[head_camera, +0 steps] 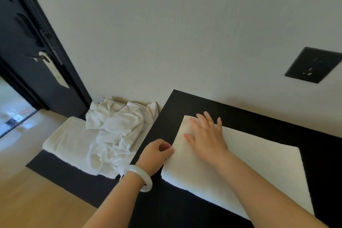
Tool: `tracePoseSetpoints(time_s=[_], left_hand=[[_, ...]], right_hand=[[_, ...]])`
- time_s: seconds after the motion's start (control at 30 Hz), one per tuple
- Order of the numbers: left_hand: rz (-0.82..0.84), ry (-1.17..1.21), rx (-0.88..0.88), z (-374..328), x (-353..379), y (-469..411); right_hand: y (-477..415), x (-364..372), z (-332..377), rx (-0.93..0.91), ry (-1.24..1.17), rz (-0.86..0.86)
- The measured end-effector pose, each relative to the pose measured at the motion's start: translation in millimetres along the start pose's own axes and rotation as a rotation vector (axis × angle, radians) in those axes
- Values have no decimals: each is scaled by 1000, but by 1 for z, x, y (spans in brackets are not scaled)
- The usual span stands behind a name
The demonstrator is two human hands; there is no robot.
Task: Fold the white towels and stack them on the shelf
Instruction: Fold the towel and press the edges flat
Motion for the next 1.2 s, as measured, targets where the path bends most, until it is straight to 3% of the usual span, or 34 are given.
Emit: tracePoseSetpoints(time_s=[0.1, 0.23, 0.47, 0.67, 0.77, 0.97, 1.03, 1.1, 1.2], left_hand=[[-6, -11, -47, 6, -2, 17], [26, -11, -85, 17, -2, 33], [116, 189, 96, 18, 6, 51], [-79, -149, 90, -5, 10, 42], [-57, -308, -29, -4, 13, 38], [-108, -265, -127, 4, 11, 37], [-171, -308, -90, -1, 11, 43], [-312, -509, 9, -11, 17, 50], [-410, -784, 268, -37, 50, 57]], right_hand=[[-3, 18, 23, -38, 24, 66], [-7, 22, 20, 5, -9, 14], [-5, 23, 18, 2, -41, -12], [3, 21, 14, -53, -44, -18], [6, 20, 11, -50, -48, -34], [5, 22, 13, -23, -46, -48], [4, 19, 15, -23, -59, -28], [4, 13, 16, -27, -158, -13], [18, -2, 1, 110, -607, -103]])
Point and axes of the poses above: each hand's wrist, its own y-axis away from the middle knuckle, its own x-axis out of the palm, z = x × y, the point moved 4 cm from there along -y, towards the middle knuckle, and after that the axes turned 10 degrees about z, right-handed, at the moved point
